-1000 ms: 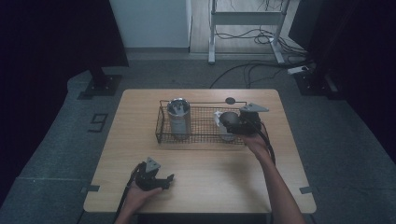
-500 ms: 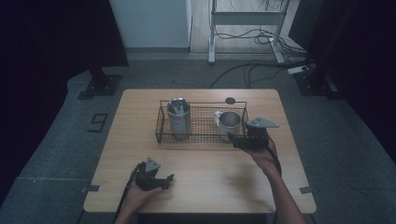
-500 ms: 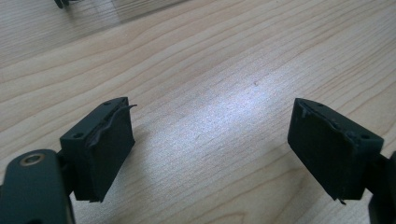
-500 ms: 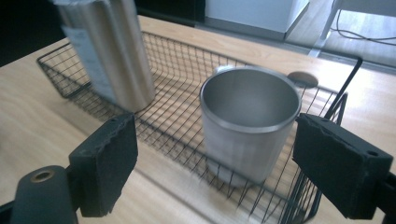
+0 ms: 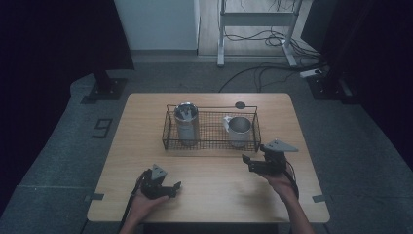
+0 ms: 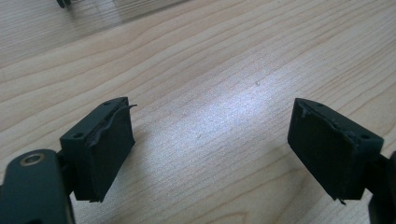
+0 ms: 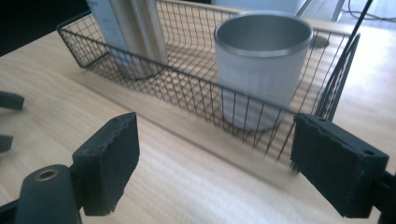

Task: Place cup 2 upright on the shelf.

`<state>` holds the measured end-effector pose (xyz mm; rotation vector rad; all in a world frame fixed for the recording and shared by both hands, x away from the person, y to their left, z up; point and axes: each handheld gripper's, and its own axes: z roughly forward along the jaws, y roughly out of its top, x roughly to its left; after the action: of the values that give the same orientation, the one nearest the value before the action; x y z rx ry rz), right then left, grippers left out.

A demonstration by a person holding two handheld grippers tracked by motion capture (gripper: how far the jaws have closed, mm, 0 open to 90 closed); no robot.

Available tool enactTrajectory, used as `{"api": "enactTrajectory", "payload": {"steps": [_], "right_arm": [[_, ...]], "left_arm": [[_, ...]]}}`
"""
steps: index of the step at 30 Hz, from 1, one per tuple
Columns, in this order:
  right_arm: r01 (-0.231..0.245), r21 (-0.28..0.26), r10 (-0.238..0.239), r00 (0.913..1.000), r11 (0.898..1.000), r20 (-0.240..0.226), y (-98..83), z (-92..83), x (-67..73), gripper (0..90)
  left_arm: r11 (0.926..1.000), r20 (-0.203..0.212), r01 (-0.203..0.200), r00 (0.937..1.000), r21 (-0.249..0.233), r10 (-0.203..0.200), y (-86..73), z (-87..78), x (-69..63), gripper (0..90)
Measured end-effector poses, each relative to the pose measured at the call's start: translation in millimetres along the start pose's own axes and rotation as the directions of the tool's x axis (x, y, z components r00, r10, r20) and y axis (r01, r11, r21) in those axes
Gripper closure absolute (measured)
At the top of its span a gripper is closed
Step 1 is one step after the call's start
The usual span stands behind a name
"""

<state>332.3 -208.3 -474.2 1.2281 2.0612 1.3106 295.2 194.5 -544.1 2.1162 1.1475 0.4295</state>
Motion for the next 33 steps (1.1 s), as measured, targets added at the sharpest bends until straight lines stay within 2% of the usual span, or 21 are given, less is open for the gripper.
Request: {"api": "enactTrajectory", "payload": {"steps": [9, 12, 19, 21, 23, 33], "right_arm": [[-0.022, 0.031, 0.023, 0.9997, 0.999, -0.011, -30.7, -8.4, 4.6, 16.1], [-0.018, 0.049, 0.018, 0.9998, 0.999, -0.008, -40.8, -8.4, 6.2, 16.1], [-0.04, 0.088, 0.041, 0.9991, 0.995, -0.013, -63.4, -2.6, 6.1, 16.6], [-0.042, 0.09, 0.044, 0.9989, 0.995, -0.014, -66.1, -1.2, 5.8, 16.9], [-0.035, 0.115, 0.036, 0.9993, 0.993, -0.007, -70.9, 2.9, 6.2, 16.8], [-0.028, 0.126, 0.028, 0.9996, 0.992, -0.002, -75.0, 6.5, 6.9, 16.9]], "left_arm": [[1.0, 0.001, 0.0, 1.0, -0.002, 0.0, 0.0, -0.2, -0.2, 14.5], [1.0, 0.0, -0.001, 1.0, -0.002, 0.001, 0.0, -0.1, -0.3, 14.5], [1.0, -0.001, -0.001, 1.0, -0.001, 0.001, 0.0, 0.1, -0.2, 14.5], [1.0, -0.003, -0.002, 1.0, 0.0, 0.002, -0.1, 0.4, -0.5, 14.5], [1.0, -0.002, -0.003, 1.0, -0.001, 0.003, 0.0, 0.3, -0.7, 14.5], [1.0, -0.002, -0.006, 1.0, 0.0, 0.006, 0.0, 0.1, -1.0, 14.5]]}}
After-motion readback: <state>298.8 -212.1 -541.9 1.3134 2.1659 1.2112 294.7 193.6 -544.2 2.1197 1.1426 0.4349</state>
